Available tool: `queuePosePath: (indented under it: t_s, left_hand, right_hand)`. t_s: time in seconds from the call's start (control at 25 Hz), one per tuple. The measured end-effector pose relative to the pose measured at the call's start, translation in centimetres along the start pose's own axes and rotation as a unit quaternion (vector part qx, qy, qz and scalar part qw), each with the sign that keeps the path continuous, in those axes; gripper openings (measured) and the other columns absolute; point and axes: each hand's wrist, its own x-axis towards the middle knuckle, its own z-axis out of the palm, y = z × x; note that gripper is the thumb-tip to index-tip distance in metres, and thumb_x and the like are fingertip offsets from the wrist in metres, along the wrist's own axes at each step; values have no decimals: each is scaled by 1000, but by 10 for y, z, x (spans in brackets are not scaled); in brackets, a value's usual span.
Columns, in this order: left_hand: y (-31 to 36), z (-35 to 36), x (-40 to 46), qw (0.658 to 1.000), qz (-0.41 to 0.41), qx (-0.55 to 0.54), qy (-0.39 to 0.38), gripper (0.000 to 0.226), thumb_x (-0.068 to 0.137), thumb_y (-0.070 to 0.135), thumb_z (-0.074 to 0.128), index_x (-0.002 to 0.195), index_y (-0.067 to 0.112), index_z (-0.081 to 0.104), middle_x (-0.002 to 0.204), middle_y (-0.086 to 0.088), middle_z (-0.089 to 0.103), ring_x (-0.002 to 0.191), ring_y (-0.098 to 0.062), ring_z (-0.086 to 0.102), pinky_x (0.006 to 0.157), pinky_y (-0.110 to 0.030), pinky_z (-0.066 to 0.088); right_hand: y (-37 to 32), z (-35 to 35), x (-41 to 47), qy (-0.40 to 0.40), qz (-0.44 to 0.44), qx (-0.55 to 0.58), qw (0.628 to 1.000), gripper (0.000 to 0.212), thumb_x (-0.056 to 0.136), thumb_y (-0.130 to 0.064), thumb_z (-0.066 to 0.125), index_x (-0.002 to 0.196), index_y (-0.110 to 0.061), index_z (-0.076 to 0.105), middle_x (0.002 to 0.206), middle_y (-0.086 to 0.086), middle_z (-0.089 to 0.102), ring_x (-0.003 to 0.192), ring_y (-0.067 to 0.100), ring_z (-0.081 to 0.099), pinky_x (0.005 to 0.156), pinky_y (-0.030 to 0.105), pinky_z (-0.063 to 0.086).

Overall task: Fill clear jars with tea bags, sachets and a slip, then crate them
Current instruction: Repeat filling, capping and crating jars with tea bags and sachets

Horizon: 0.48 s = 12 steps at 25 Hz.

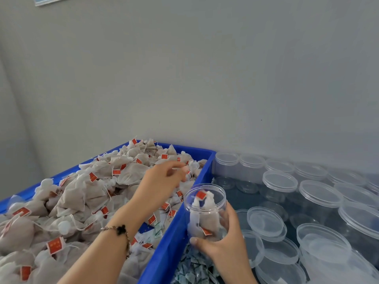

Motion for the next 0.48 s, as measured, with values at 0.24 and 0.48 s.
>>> queuePosePath:
  t_s: [0.24, 0.48]
  left_hand:
    - [-66, 25, 6, 913, -6, 380, -148, 40, 95, 8, 46, 129, 26, 56, 140, 2, 49, 129, -19, 43, 106, -39, 39]
    - [-98, 59, -3, 877, 31, 408, -253, 54, 99, 43, 37, 149, 24, 26, 156, 7, 24, 147, -11, 8, 116, -53, 2]
  right_hand:
    - [0, 0, -1, 7, -29, 40, 999, 101, 48, 4, 89, 120, -49, 41, 126, -26, 51, 115, -1, 51, 77, 13, 51]
    - [-2, 0, -4, 3, -23, 16, 1000, 116, 47, -4, 91, 140, -40, 31, 134, -20, 47, 124, 8, 47, 102, 37, 46]
